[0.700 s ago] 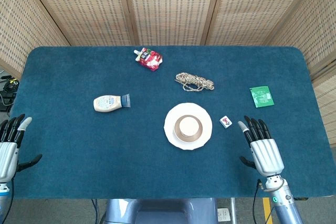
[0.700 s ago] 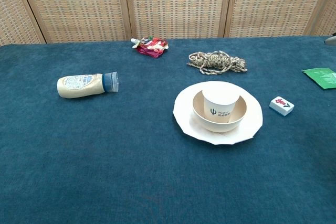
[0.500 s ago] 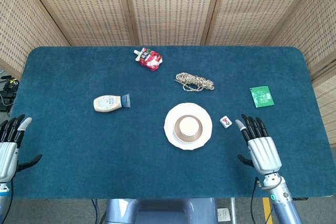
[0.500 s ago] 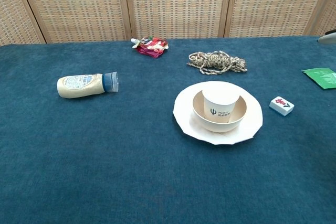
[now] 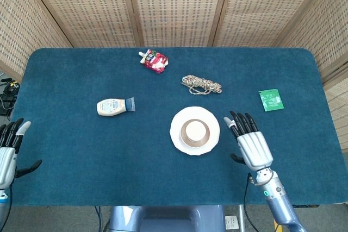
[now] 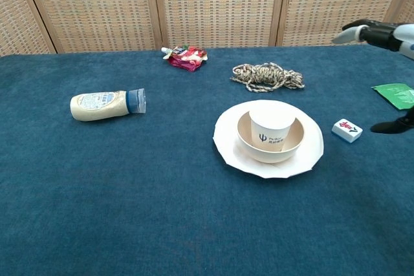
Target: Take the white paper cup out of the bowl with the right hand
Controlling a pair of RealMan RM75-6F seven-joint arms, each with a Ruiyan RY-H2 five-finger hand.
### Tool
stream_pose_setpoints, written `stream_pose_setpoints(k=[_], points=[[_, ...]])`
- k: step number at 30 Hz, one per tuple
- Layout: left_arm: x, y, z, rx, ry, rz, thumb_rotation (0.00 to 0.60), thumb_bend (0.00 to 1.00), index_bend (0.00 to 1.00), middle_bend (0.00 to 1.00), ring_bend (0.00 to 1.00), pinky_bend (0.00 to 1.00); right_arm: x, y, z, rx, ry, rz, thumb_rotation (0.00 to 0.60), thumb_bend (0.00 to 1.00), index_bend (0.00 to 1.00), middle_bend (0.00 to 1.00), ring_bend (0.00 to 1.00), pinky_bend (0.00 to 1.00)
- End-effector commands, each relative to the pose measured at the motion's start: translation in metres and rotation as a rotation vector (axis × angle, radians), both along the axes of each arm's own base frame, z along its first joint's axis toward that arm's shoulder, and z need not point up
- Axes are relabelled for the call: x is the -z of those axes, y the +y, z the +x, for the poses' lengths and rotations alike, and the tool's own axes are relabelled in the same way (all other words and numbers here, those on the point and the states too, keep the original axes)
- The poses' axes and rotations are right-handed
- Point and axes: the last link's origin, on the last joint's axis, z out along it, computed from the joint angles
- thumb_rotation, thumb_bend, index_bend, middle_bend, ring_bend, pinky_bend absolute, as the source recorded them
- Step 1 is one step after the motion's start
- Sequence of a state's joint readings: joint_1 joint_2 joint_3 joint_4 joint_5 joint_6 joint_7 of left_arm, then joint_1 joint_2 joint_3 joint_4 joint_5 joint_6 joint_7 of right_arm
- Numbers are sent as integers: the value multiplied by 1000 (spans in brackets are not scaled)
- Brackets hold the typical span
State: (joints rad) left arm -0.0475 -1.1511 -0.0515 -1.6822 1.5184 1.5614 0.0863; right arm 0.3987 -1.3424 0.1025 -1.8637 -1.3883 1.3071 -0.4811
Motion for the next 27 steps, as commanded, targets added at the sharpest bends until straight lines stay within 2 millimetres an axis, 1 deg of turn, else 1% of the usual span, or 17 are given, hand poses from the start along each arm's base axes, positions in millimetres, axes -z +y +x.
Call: stream_pose_setpoints(k=[1, 4, 7, 9, 13, 17, 27], points=[[-1, 0, 0, 2, -2, 3, 600, 27, 0, 0, 0, 0, 8, -13, 28, -26, -20, 37, 600, 293, 184, 0, 0, 0], [0, -2, 1, 7, -2, -2, 600, 26, 0, 0, 0, 0, 22, -27, 43, -19, -10, 75, 600, 373, 207, 0, 0, 0], [2, -2, 2, 13, -1, -11, 600, 27, 0, 0, 0, 0, 38, -39, 51, 26, 25, 116, 600, 425, 208, 0, 0, 0], [3, -3, 2, 15, 0, -15, 600, 27, 0, 0, 0, 0, 45, -44, 54, 55, 41, 142, 600, 448, 208, 0, 0, 0], [4, -3, 2, 14, -1, -22, 600, 26, 0, 0, 0, 0, 57, -50, 58, 96, 70, 176, 600, 457, 200, 0, 0, 0], [4, -3, 2, 17, -8, -21, 600, 26, 0, 0, 0, 0, 63, -56, 60, 124, 100, 180, 600, 457, 159, 0, 0, 0], [5, -2, 1, 13, -12, -29, 600, 27, 0, 0, 0, 0, 76, -60, 64, 149, 148, 208, 600, 460, 157, 0, 0, 0]])
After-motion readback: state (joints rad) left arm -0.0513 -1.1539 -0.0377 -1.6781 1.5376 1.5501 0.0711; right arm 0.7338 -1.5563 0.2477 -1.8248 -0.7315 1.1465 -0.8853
